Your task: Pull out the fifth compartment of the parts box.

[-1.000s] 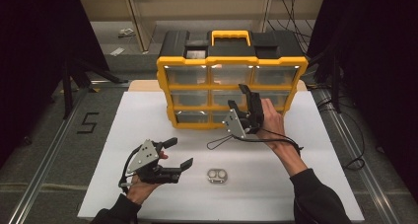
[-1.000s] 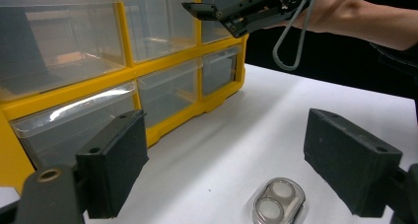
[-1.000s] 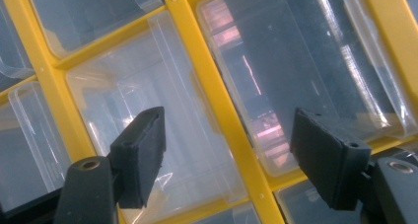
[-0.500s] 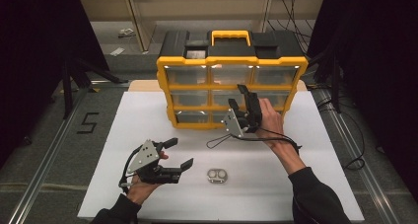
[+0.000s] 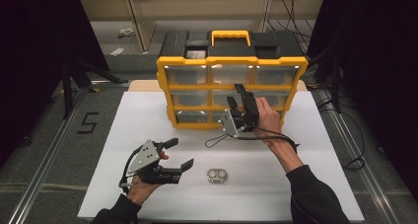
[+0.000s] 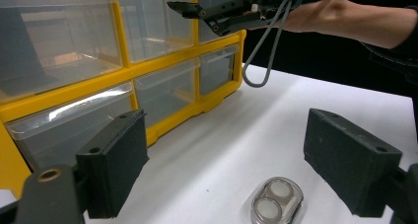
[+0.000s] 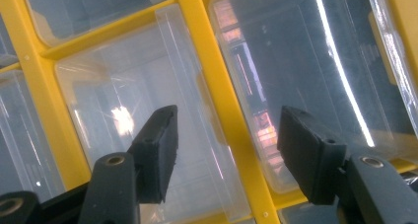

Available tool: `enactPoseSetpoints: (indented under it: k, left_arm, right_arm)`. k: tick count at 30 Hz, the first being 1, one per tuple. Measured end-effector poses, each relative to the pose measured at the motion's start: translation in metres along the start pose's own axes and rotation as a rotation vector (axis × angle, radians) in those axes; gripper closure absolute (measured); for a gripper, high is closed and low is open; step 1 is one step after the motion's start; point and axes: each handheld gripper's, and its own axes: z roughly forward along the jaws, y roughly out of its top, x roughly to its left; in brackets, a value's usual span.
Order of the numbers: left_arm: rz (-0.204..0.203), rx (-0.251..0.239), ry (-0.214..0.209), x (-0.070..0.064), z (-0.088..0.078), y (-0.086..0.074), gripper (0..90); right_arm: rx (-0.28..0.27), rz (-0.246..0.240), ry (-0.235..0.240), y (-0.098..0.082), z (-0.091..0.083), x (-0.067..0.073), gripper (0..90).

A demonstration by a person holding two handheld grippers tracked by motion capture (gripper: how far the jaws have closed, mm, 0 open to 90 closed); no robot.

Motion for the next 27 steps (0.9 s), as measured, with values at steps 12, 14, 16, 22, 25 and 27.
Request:
enactPoseSetpoints:
  k: [12, 14, 16, 22, 25, 27]
  left_arm:
    - [0.005, 0.001, -0.004, 0.0001, 0.0000, 0.0000, 16.7]
    - [0.005, 0.001, -0.005, 0.0001, 0.0000, 0.0000, 16.7]
    - [0.005, 0.001, -0.007, 0.0000, 0.0002, -0.0001, 16.7]
    - [0.005, 0.003, -0.008, 0.0000, 0.0002, -0.0001, 16.7]
    - [0.005, 0.002, -0.007, 0.0000, 0.0002, -0.0001, 16.7]
    - [0.005, 0.002, -0.008, 0.0000, 0.0002, 0.0000, 16.7]
  right_arm:
    - [0.010, -0.047, -0.017, 0.0018, 0.0036, 0.0022, 44.6]
    - [0.012, -0.052, -0.019, 0.0015, 0.0045, 0.0023, 45.2]
    - [0.012, -0.057, -0.023, 0.0009, 0.0048, 0.0023, 45.8]
    - [0.010, -0.085, -0.051, 0.0008, 0.0055, 0.0053, 47.6]
    - [0.013, -0.087, -0.059, 0.0011, 0.0055, 0.0061, 48.0]
    - [0.015, -0.094, -0.064, 0.0013, 0.0056, 0.0065, 48.1]
